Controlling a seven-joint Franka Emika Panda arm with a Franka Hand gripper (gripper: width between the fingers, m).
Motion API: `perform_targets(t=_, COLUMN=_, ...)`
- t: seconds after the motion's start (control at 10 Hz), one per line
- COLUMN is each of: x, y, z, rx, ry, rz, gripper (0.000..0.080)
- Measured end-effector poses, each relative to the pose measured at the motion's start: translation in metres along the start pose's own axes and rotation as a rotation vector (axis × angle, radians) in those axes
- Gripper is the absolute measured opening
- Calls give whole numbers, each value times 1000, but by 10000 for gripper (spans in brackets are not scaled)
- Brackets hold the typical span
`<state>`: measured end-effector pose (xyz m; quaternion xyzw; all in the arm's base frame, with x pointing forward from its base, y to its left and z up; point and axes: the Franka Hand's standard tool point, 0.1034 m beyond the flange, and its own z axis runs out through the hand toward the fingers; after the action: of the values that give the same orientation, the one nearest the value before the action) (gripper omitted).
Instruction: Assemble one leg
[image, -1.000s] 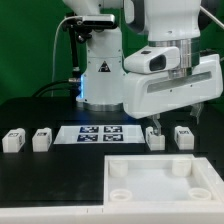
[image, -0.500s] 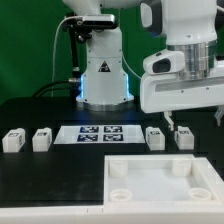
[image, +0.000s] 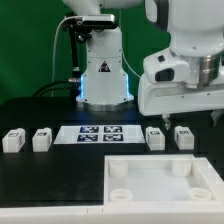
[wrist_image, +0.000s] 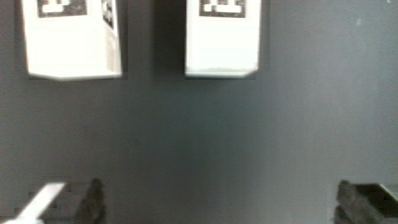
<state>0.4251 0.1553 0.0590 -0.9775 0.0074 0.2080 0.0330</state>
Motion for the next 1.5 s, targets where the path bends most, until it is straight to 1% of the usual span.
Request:
perform_targets(t=0.1, x=-2, y=-3, z=4, rx=-9, ry=-142, rz=16, gripper=649)
perform_targets(t=0.2, x=3, y=-6, z=8, rx=-4, ry=-251, rz=23, gripper=649)
perform_targets(t=0.3, x=1, y=-7, z=12, rx=-10, ry=-349, rz=22, gripper=649)
perform_targets(t=0.5, x=3, y=-8, z=14, rx=-13, ry=-469, rz=14, gripper=649)
perform_targets(t=0.6, x=5, y=-8, z=15, rx=-11, ry=-466, rz=14, gripper=649)
perform_targets(t=0.7, x=3, y=-10, z=19, rx=-16, ry=-466, rz=22, gripper=649)
perform_targets(t=0.8, x=-6, y=-12, z=32, rx=-27, ry=-471, rz=29, gripper=649)
perform_targets(t=1.0, x=-17, y=-12, z=53, rx=-34, ry=-471, rz=28, gripper=649)
perform_targets(t=1.1, x=-19, y=-10, z=59, rx=-36, ry=-476, rz=32, gripper=649)
perform_targets(t=1.4, x=-20, y=-9, z=61, rx=-35, ry=-477, rz=31, gripper=649)
perform_targets(t=1.5, x=-20, y=-9, z=61, rx=-35, ry=-477, rz=31, gripper=542)
